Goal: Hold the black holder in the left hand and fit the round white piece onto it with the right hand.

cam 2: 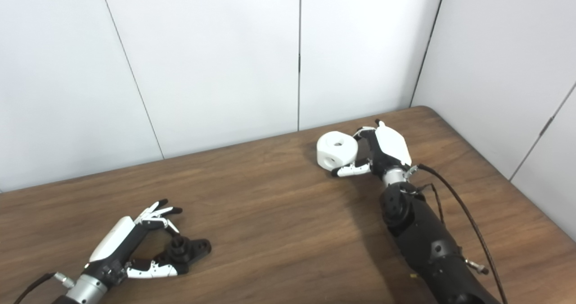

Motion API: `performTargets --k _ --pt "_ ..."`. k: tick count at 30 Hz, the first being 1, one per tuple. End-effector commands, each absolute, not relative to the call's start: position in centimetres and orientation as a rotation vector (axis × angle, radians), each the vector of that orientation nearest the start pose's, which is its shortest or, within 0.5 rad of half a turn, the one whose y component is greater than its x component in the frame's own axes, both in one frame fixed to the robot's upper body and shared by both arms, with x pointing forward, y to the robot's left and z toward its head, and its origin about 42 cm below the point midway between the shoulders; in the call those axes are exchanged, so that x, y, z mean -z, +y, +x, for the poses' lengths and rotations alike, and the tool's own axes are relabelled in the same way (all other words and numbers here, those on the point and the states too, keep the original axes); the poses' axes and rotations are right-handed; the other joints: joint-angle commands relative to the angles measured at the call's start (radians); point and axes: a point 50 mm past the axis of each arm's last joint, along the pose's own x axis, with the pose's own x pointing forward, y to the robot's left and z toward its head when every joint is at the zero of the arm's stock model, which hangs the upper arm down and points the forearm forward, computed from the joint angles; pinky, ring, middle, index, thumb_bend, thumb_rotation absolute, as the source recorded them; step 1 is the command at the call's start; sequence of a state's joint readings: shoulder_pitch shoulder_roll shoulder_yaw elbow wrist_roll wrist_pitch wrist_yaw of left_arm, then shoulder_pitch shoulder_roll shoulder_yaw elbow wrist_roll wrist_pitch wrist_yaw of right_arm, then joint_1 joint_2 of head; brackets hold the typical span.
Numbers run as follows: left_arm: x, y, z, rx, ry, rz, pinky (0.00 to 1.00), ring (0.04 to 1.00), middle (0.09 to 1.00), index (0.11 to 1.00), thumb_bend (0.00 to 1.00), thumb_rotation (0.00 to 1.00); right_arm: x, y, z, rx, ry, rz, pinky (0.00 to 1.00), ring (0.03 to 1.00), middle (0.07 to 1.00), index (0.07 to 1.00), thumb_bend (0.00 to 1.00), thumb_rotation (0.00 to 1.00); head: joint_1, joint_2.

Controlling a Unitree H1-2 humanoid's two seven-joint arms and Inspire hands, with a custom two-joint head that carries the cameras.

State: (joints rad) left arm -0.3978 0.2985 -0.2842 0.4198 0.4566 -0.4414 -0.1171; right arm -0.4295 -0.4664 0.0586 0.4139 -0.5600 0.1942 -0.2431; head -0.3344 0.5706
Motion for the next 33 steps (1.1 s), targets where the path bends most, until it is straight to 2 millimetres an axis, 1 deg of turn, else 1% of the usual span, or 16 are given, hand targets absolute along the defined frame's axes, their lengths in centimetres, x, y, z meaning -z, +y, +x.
performTargets --k 1,3,5,15,25,33 --pt "-12.8 22.3 39.5 0.531 -0.370 0.818 1.00 1.000 0.877 0.482 0.52 0.05 -20.1 -37.3 43.0 0.386 -0.071 -1.033 1.00 1.000 0.827 0.491 0.57 0.19 0.000 0.001" --pt "-12.8 22.3 39.5 0.531 -0.368 0.819 1.00 1.000 0.876 0.482 0.52 0.05 -20.0 -37.2 42.9 0.383 -0.078 -1.023 1.00 1.000 0.828 0.487 0.53 0.16 0.000 0.000" --pt "-12.7 22.3 39.6 0.532 -0.367 0.820 1.00 1.000 0.877 0.482 0.52 0.05 -20.0 -37.1 42.9 0.378 -0.077 -1.020 1.00 0.999 0.827 0.485 0.52 0.16 0.000 0.000" --pt "-12.5 22.1 39.8 0.537 -0.363 0.817 1.00 1.000 0.874 0.482 0.52 0.05 -20.0 -36.5 42.5 0.338 -0.113 -0.956 1.00 0.999 0.834 0.486 0.52 0.16 -0.002 0.000" --pt "-12.6 22.3 39.7 0.534 -0.360 0.818 1.00 1.000 0.875 0.482 0.52 0.05 -20.0 -35.0 42.7 0.314 -0.104 -0.883 1.00 1.000 0.836 0.487 0.52 0.15 0.002 0.003" --pt "-12.6 22.4 39.8 0.533 -0.361 0.823 1.00 1.000 0.876 0.482 0.52 0.05 -19.1 -34.8 42.6 0.281 -0.114 -0.851 1.00 1.000 0.838 0.487 0.52 0.16 0.005 0.003"
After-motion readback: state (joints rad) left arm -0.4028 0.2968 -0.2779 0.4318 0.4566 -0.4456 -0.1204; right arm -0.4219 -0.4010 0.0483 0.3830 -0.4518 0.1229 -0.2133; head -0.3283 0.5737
